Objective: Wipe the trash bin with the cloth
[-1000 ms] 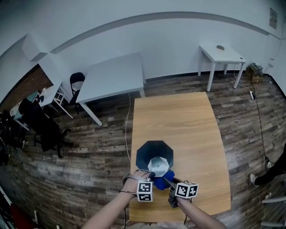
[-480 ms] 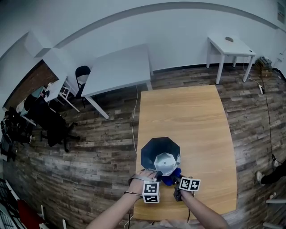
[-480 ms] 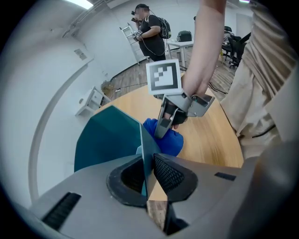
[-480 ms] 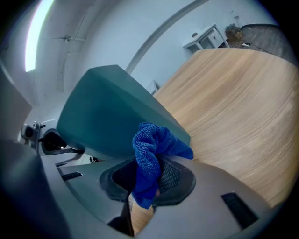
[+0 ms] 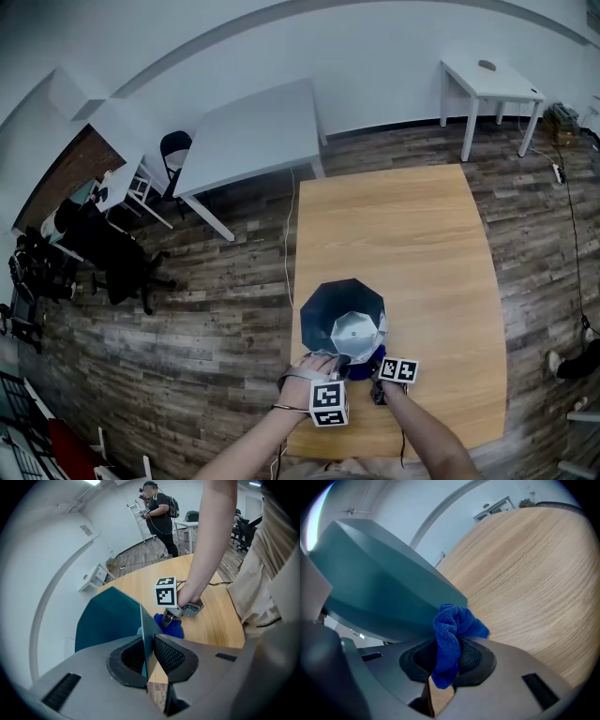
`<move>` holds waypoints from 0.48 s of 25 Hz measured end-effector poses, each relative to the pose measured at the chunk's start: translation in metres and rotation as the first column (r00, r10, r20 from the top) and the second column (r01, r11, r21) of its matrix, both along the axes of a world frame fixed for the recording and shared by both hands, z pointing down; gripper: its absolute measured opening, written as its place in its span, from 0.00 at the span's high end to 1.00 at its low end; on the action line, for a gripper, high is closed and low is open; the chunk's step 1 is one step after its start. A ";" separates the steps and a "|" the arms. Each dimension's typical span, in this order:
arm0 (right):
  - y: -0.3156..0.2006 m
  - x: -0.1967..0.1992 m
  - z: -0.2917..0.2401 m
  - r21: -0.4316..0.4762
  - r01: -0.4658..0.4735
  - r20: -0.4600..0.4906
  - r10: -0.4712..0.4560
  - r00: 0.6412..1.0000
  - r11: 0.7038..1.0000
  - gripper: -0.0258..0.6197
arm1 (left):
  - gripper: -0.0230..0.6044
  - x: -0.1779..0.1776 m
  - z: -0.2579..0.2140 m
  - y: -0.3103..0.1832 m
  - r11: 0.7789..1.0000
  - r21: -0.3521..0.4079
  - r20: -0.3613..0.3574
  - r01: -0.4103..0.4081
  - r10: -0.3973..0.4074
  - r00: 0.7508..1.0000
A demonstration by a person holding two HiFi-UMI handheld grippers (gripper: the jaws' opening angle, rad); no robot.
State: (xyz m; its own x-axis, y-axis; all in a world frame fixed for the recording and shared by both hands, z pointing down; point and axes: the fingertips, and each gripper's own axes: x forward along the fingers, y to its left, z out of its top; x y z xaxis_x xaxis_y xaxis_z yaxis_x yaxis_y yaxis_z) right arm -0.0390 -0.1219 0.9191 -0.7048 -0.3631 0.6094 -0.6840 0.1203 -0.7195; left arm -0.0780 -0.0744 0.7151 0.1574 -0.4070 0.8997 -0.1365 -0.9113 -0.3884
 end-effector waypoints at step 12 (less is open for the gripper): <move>0.014 0.007 -0.039 0.061 0.060 0.003 -0.060 0.998 0.996 0.84 | 0.85 -0.001 -0.010 0.002 0.999 0.048 -0.074 -0.016 0.020 0.997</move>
State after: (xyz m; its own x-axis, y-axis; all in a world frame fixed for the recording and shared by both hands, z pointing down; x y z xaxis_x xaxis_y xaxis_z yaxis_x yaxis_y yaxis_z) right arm -0.0324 -0.1082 0.8798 -0.7295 -0.3562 0.5838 -0.6706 0.2046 -0.7130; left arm -0.0791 -0.0723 0.7049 0.2307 -0.4456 0.8650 -0.1505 -0.8946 -0.4207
